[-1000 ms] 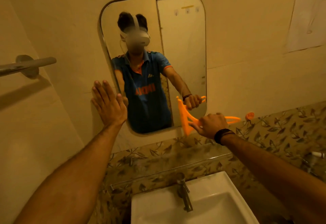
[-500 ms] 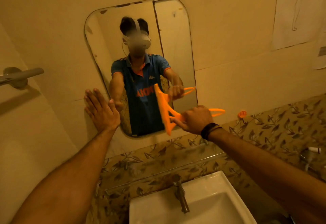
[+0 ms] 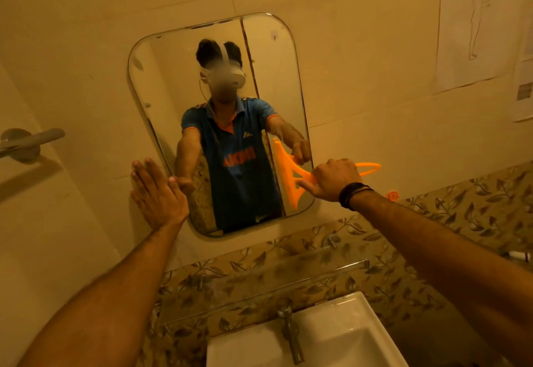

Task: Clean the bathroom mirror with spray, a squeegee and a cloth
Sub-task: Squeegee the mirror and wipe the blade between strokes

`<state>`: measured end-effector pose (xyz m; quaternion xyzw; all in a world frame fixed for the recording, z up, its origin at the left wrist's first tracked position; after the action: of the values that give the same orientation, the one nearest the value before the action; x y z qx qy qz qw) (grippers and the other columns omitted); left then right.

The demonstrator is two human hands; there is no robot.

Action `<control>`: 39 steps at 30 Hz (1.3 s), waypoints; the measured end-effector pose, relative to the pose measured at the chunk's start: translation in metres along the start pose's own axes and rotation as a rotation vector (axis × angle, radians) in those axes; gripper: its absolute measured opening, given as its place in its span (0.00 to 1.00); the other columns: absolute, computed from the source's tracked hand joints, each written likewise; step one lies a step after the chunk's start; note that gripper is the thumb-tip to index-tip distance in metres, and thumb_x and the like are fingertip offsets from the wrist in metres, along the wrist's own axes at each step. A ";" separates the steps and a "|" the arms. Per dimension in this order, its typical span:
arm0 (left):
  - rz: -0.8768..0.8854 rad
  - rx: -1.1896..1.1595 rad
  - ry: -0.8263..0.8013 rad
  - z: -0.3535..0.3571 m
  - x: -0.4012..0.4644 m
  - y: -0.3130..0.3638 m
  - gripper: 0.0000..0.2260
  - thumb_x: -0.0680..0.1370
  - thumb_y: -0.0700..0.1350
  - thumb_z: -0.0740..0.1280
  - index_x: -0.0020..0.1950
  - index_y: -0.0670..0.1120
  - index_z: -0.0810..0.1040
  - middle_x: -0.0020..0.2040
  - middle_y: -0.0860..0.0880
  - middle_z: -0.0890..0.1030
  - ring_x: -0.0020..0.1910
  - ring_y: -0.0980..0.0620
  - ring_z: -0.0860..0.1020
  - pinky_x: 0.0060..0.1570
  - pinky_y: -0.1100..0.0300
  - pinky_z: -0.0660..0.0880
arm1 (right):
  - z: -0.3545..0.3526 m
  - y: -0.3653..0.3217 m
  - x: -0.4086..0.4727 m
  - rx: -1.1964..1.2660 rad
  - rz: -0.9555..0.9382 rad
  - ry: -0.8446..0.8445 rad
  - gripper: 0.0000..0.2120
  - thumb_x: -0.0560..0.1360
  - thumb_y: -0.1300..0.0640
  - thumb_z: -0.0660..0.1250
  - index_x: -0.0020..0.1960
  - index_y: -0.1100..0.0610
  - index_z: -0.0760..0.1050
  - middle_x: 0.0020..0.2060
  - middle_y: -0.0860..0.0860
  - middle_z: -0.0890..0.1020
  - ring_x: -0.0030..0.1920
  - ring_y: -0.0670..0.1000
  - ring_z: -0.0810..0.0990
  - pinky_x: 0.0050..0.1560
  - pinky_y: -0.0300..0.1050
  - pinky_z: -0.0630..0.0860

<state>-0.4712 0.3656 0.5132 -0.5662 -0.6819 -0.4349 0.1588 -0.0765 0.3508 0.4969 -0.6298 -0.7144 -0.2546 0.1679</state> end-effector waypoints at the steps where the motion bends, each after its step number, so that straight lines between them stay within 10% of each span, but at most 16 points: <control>1: -0.004 0.000 0.002 -0.001 -0.001 0.002 0.29 0.85 0.49 0.52 0.83 0.46 0.43 0.83 0.42 0.43 0.82 0.41 0.47 0.78 0.35 0.51 | 0.000 0.011 -0.001 -0.009 0.012 -0.006 0.32 0.74 0.25 0.49 0.31 0.50 0.72 0.24 0.47 0.68 0.28 0.50 0.71 0.36 0.44 0.66; 12: -0.018 0.050 -0.086 -0.008 0.000 -0.004 0.28 0.86 0.49 0.51 0.83 0.46 0.43 0.83 0.43 0.43 0.82 0.41 0.48 0.78 0.36 0.49 | -0.023 0.045 -0.031 0.127 0.133 0.167 0.33 0.74 0.26 0.49 0.26 0.51 0.67 0.19 0.45 0.64 0.21 0.48 0.64 0.28 0.37 0.56; 27: -0.089 -0.071 -0.125 0.003 -0.058 -0.030 0.29 0.83 0.52 0.48 0.82 0.40 0.53 0.83 0.41 0.51 0.82 0.42 0.52 0.79 0.44 0.52 | 0.068 -0.142 -0.085 1.108 0.417 0.084 0.28 0.77 0.33 0.53 0.34 0.55 0.71 0.27 0.49 0.74 0.29 0.50 0.73 0.31 0.49 0.66; 33: -0.016 -0.211 0.081 0.000 -0.115 -0.020 0.18 0.80 0.50 0.59 0.60 0.39 0.77 0.57 0.38 0.78 0.55 0.37 0.76 0.54 0.44 0.73 | 0.071 -0.169 -0.074 1.404 0.481 0.098 0.28 0.77 0.34 0.54 0.44 0.58 0.78 0.30 0.53 0.75 0.30 0.47 0.71 0.30 0.46 0.65; 39: -0.080 -0.471 -0.301 0.054 -0.177 -0.004 0.08 0.84 0.52 0.61 0.52 0.50 0.77 0.48 0.48 0.80 0.45 0.50 0.79 0.40 0.58 0.72 | 0.075 -0.168 -0.051 1.501 0.481 0.066 0.24 0.78 0.36 0.55 0.49 0.55 0.78 0.34 0.46 0.76 0.34 0.45 0.73 0.35 0.41 0.68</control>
<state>-0.4051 0.2953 0.3548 -0.6183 -0.5998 -0.4985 -0.0975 -0.2286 0.3399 0.3816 -0.4773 -0.5342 0.3205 0.6197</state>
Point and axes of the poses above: each hand's wrist, its own x-axis towards the middle knuckle, its own z-axis out of the palm, y = z × x, the point moved 7 cm from there along x, towards the middle knuckle
